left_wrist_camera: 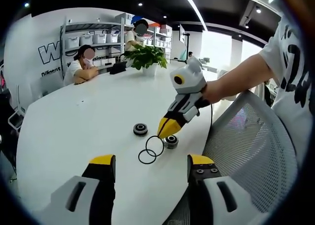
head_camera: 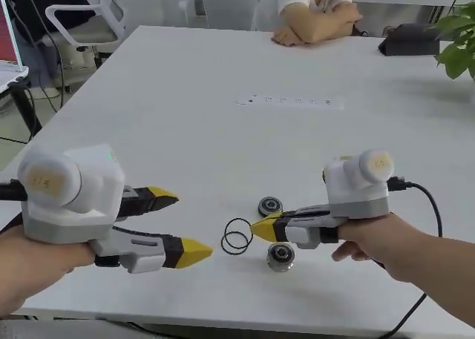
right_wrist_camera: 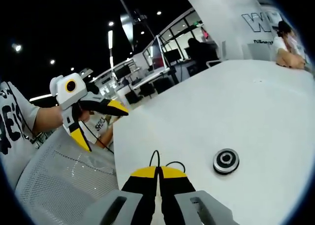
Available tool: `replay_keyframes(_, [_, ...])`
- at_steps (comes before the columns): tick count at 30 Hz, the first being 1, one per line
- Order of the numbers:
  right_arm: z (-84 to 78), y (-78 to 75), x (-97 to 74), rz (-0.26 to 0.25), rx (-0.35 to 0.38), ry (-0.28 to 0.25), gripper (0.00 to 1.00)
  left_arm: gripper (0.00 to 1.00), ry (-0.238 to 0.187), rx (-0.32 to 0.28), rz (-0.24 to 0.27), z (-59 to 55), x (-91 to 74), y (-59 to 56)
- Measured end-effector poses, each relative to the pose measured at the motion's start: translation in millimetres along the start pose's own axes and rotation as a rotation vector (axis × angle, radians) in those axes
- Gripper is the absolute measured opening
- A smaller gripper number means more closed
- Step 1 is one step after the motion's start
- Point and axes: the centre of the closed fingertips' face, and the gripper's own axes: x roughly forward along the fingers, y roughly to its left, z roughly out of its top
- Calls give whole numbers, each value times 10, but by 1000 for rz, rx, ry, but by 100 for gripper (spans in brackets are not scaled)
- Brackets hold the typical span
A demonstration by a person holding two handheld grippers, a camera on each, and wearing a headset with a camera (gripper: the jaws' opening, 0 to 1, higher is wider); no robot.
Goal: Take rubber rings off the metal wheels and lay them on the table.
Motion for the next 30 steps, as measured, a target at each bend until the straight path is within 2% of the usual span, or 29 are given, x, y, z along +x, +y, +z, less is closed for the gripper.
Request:
replay_keyframes(18, [-122,-103,163,-24,13,45,0,56,6,-8,10,-28,-20,49])
replay_keyframes(30, [-187,-198,228,-57,28,62,0,56,15,-10,11,-35,-1,71])
